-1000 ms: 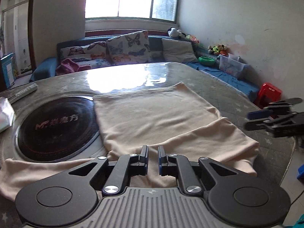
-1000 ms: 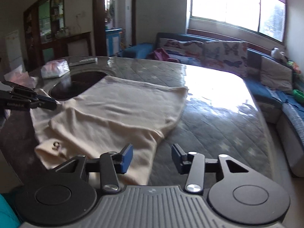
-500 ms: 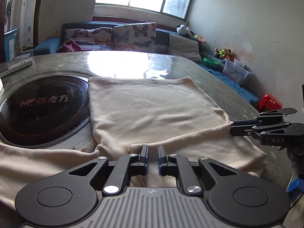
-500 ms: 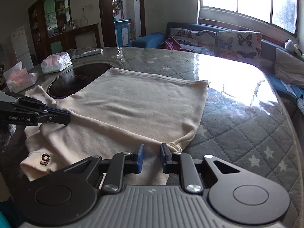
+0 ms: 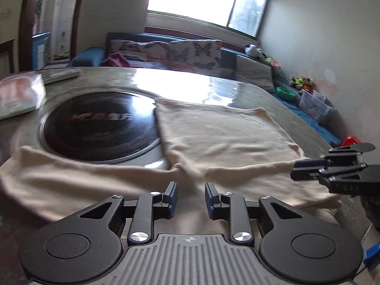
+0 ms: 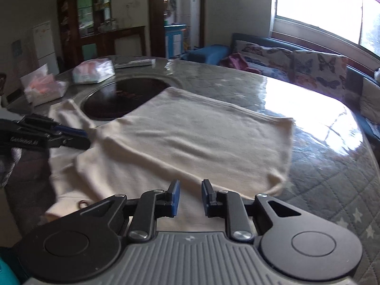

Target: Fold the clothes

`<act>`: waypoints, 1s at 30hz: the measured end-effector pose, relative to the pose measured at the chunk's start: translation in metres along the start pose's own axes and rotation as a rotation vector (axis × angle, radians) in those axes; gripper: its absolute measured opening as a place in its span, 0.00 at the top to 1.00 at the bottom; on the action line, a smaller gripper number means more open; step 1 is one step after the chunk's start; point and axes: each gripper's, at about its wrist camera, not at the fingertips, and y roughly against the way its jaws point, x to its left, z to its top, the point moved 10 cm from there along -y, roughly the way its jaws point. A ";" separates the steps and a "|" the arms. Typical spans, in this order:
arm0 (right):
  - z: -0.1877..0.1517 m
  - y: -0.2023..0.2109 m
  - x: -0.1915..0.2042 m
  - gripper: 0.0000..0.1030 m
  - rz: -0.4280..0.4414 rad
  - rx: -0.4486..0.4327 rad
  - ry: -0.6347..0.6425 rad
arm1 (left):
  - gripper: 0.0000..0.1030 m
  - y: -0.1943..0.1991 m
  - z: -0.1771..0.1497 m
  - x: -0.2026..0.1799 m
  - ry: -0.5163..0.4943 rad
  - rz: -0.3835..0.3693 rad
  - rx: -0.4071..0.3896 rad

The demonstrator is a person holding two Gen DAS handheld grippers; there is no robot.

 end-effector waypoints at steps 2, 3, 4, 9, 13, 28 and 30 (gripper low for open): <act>0.000 -0.005 0.020 0.82 0.046 0.013 0.036 | 0.59 0.009 -0.003 0.014 0.027 0.034 -0.009; -0.001 -0.009 0.030 0.82 0.067 0.022 0.052 | 0.57 0.013 -0.004 0.022 0.041 0.053 -0.014; -0.002 -0.012 0.039 0.82 0.086 0.032 0.068 | 0.55 0.016 -0.005 0.029 0.053 0.070 -0.018; 0.004 -0.019 0.073 0.81 0.128 0.036 0.155 | 0.47 0.036 -0.006 0.066 0.118 0.168 -0.057; 0.008 -0.021 0.083 0.81 0.143 0.035 0.176 | 0.46 0.048 -0.005 0.097 0.180 0.263 -0.089; 0.018 -0.014 0.094 0.80 0.150 0.011 0.182 | 0.53 0.048 0.000 0.186 0.364 0.476 -0.107; 0.018 -0.010 0.089 0.80 0.140 0.004 0.166 | 0.62 0.046 0.003 0.189 0.370 0.479 -0.107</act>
